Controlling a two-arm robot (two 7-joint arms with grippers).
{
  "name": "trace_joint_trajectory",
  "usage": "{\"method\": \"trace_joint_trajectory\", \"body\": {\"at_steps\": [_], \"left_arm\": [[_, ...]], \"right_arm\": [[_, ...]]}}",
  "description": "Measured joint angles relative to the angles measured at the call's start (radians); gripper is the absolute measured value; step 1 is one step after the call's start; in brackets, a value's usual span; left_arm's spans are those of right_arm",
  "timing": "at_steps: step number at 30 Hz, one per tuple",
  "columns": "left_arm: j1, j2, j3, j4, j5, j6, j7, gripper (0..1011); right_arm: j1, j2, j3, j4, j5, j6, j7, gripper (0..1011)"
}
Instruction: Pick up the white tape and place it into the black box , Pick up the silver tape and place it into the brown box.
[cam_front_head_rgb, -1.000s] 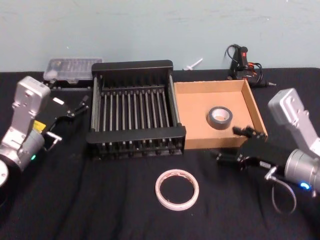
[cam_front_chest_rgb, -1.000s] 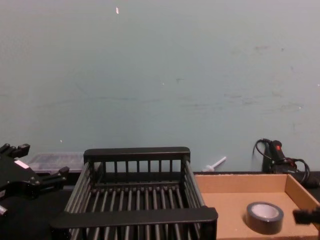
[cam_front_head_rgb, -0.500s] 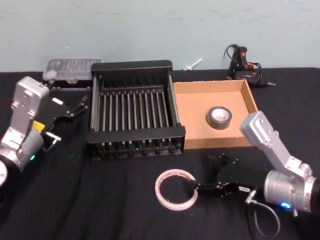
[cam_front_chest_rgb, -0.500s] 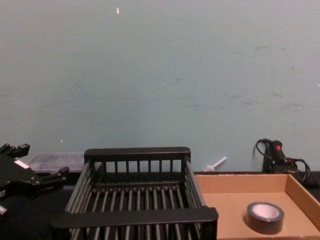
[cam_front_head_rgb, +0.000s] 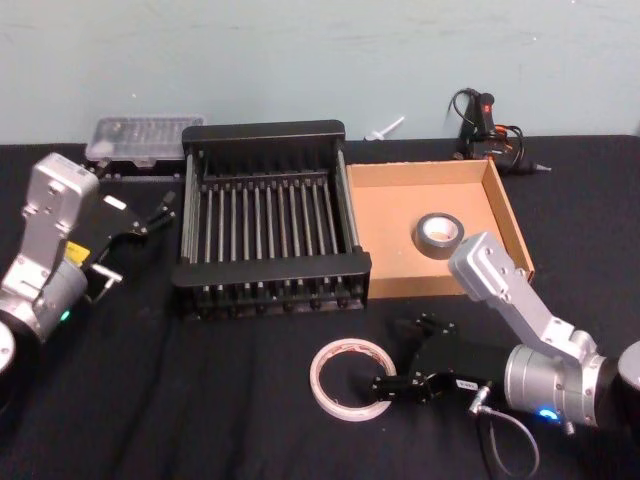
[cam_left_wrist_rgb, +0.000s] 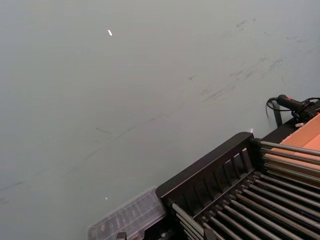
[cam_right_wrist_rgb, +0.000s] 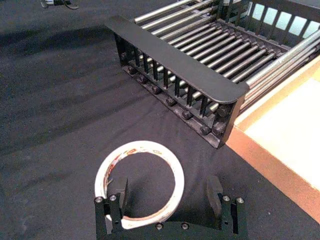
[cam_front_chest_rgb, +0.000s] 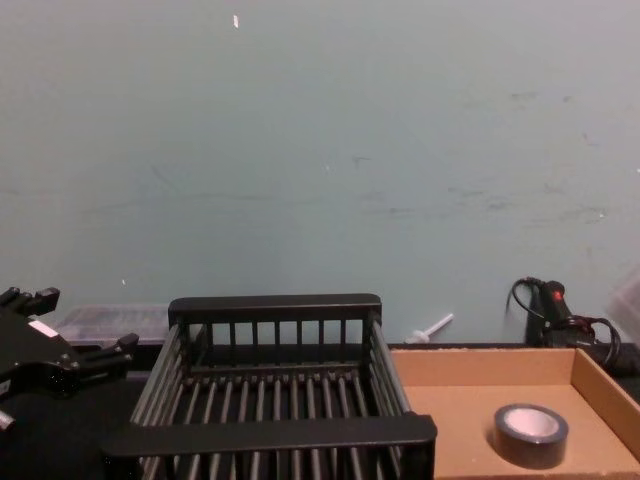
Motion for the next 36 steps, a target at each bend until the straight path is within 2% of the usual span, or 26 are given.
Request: {"method": "trace_joint_trajectory", "body": {"at_steps": [20,36], "left_arm": [[0.000,0.000,0.000,0.000,0.000,0.000,0.000,1001],[0.000,0.000,0.000,0.000,0.000,0.000,0.000,1001]], "right_arm": [[0.052,-0.020,-0.049,0.051,-0.028,0.004,-0.011,1002],[0.056,-0.032,-0.058,0.064,-0.057,0.000,-0.022,1002]]}}
